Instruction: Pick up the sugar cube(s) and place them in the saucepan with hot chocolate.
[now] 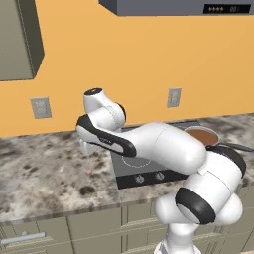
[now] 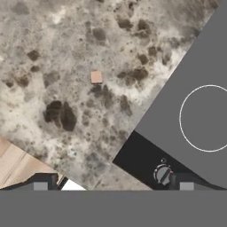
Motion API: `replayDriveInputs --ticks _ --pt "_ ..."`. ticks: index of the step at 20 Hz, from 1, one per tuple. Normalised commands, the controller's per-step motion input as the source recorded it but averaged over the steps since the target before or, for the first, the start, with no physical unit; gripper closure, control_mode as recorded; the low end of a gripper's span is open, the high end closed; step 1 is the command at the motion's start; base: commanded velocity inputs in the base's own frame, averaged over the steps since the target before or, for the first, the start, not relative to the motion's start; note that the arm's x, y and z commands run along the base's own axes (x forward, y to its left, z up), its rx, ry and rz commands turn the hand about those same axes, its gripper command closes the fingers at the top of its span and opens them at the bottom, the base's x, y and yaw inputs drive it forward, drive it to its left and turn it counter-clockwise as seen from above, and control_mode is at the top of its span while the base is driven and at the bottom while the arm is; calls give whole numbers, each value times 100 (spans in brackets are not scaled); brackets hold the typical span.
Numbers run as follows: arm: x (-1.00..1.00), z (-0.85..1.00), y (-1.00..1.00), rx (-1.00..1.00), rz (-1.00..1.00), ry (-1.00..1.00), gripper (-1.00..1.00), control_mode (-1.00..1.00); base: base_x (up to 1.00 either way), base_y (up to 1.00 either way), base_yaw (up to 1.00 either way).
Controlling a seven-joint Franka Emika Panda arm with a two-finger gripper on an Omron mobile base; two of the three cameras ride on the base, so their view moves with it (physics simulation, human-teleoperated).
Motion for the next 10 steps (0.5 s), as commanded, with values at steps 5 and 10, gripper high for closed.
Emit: replayDriveInputs --ticks 5,10 --pt "11 -39 10 6 2 0 -100 -100 0 0 0" --pt "28 -45 6 8 2 -2 -100 -100 0 0 0"
